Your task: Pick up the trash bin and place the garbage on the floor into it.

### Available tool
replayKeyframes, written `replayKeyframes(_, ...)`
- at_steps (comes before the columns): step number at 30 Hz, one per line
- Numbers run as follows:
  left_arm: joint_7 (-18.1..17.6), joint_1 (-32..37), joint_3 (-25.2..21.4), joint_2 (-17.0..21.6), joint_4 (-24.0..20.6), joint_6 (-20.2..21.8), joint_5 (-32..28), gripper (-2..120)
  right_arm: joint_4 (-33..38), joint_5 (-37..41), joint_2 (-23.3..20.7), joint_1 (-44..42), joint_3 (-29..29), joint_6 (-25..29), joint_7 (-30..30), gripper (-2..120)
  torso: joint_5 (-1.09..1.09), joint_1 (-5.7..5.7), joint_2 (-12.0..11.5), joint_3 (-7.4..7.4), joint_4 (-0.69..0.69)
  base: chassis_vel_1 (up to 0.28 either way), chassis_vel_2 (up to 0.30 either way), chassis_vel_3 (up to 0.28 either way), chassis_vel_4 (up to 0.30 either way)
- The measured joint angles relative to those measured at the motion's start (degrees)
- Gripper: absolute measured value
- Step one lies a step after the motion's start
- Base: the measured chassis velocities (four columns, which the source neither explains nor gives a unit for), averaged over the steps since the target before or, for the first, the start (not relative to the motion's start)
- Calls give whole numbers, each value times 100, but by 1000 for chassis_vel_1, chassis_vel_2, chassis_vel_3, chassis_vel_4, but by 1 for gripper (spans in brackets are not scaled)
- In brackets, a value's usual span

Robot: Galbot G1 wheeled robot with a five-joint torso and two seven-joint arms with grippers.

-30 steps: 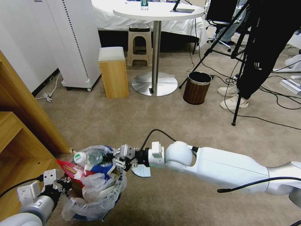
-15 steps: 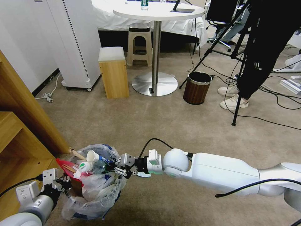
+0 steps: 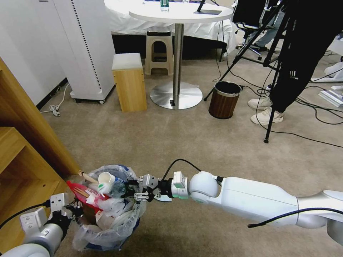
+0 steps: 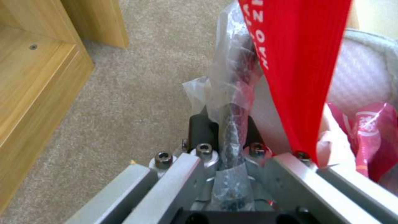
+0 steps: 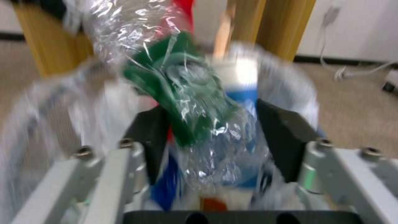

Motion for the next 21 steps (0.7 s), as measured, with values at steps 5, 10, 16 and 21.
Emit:
replayKeyframes(5,2,-38,13,-4,33,-5,5,0,218,84,-11,-55,224,-104,64,75,0,0,0,0,0,0,0,0,0)
replayKeyframes(10,2,-29,12,-4,32,-35,7,0,240,56,-75,-93,270,-96,72,95,0,0,0,0,0,0,0,0,0)
replayKeyframes(16,5,-35,11,-5,40,-54,13,0,260,3,-126,-175,331,-74,68,100,0,0,0,0,0,0,0,0,0)
replayKeyframes(21,-8,-98,-18,40,132,-57,-22,0,380,18,-248,-225,482,-95,0,100,0,0,0,0,0,0,0,0,0)
